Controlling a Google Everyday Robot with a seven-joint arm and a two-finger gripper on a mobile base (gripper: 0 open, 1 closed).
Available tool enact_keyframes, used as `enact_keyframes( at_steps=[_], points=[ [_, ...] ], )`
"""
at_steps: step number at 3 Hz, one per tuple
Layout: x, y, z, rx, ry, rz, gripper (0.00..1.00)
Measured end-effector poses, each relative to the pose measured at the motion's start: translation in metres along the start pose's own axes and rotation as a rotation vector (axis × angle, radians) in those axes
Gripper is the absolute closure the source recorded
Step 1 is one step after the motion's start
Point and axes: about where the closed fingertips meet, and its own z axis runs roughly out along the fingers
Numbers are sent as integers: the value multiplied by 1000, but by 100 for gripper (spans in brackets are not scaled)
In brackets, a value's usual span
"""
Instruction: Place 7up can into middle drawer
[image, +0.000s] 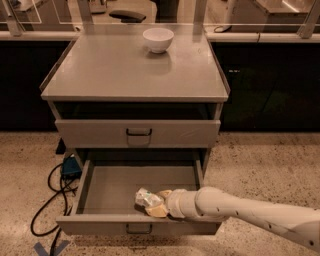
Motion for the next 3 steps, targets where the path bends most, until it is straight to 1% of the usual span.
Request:
enact_keyframes(
  at_steps=[1,2,3],
  points=[
    [21,6,26,-27,11,27,100],
    [9,-17,32,-1,42,26,100],
    [10,-18,34,-2,48,23,100]
  ],
)
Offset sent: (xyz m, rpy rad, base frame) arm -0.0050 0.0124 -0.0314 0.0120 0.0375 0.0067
